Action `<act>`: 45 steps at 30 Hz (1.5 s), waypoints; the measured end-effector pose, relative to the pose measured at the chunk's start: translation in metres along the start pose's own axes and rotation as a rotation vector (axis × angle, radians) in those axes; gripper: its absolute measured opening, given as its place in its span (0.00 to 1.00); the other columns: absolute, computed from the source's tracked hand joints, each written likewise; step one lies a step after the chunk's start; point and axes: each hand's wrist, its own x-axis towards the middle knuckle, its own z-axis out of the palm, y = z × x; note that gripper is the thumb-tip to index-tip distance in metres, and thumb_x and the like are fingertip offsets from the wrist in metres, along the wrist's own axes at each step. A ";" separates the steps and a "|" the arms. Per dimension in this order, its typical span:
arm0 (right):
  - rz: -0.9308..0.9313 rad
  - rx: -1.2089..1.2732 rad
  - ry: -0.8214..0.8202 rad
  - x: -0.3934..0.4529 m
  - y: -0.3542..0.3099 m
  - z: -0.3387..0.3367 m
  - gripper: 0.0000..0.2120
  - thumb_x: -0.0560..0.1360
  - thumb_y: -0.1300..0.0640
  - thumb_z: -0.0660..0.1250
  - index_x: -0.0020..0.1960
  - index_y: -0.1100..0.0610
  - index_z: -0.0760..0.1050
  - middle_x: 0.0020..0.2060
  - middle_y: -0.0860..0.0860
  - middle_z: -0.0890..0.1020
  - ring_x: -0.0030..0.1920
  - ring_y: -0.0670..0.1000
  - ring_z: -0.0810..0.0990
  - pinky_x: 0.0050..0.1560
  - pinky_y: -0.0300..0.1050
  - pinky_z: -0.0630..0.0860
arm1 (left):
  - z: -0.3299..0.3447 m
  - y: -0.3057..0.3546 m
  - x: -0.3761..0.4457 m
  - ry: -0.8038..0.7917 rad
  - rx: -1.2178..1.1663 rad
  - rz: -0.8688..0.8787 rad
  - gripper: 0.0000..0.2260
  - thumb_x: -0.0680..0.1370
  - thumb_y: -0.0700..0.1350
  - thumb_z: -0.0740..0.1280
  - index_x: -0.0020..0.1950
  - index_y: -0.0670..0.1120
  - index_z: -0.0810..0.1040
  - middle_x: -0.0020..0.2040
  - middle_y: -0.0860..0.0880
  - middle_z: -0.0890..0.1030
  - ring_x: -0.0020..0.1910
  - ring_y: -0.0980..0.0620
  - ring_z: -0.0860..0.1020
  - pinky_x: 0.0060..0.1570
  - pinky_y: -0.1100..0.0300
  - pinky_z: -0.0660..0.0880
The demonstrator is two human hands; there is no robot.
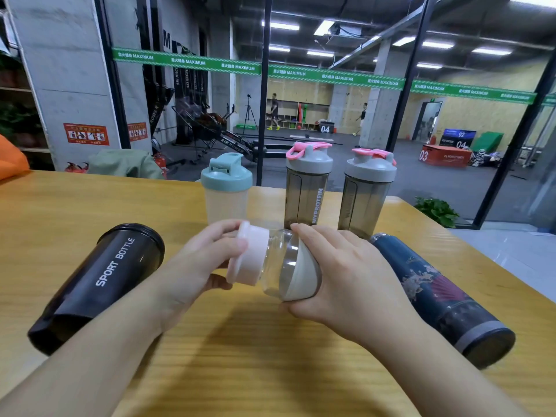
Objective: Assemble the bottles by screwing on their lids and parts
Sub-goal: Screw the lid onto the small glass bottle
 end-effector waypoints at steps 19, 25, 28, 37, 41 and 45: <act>0.008 -0.010 -0.006 0.000 -0.001 -0.001 0.41 0.54 0.37 0.70 0.65 0.52 0.71 0.50 0.46 0.80 0.43 0.52 0.79 0.42 0.47 0.75 | 0.003 0.000 0.003 0.228 0.049 -0.003 0.22 0.68 0.67 0.60 0.53 0.55 0.79 0.50 0.53 0.83 0.47 0.50 0.80 0.41 0.55 0.73; 0.003 0.002 -0.002 0.001 0.000 0.000 0.41 0.54 0.37 0.69 0.64 0.52 0.72 0.50 0.47 0.80 0.43 0.53 0.79 0.42 0.47 0.76 | 0.005 0.005 -0.001 0.062 0.064 -0.074 0.25 0.64 0.64 0.65 0.53 0.50 0.82 0.41 0.51 0.81 0.37 0.52 0.75 0.33 0.59 0.69; 0.000 0.005 0.004 0.001 0.000 0.000 0.41 0.55 0.36 0.68 0.65 0.52 0.71 0.50 0.46 0.80 0.43 0.52 0.79 0.42 0.47 0.76 | -0.001 0.006 -0.001 -0.008 0.057 0.022 0.25 0.59 0.59 0.67 0.54 0.55 0.81 0.48 0.53 0.83 0.42 0.55 0.80 0.39 0.58 0.73; 0.008 0.012 -0.003 0.000 0.001 0.000 0.40 0.56 0.34 0.60 0.65 0.51 0.71 0.51 0.45 0.80 0.43 0.52 0.78 0.42 0.46 0.74 | -0.007 -0.002 -0.001 -0.090 0.001 0.188 0.32 0.55 0.46 0.69 0.60 0.55 0.75 0.56 0.52 0.80 0.53 0.58 0.78 0.43 0.62 0.76; 0.006 0.009 -0.003 0.001 0.000 0.000 0.41 0.56 0.33 0.61 0.64 0.51 0.70 0.50 0.45 0.79 0.42 0.51 0.78 0.41 0.46 0.74 | -0.004 -0.005 0.001 -0.111 0.019 0.218 0.29 0.58 0.47 0.71 0.59 0.58 0.74 0.59 0.53 0.78 0.60 0.58 0.75 0.47 0.63 0.75; 0.003 0.010 0.015 0.001 0.000 -0.001 0.40 0.56 0.34 0.62 0.64 0.51 0.71 0.49 0.45 0.80 0.41 0.51 0.78 0.40 0.45 0.74 | 0.003 -0.004 0.003 0.048 -0.017 0.085 0.21 0.62 0.68 0.66 0.54 0.66 0.76 0.54 0.60 0.81 0.61 0.54 0.75 0.51 0.55 0.73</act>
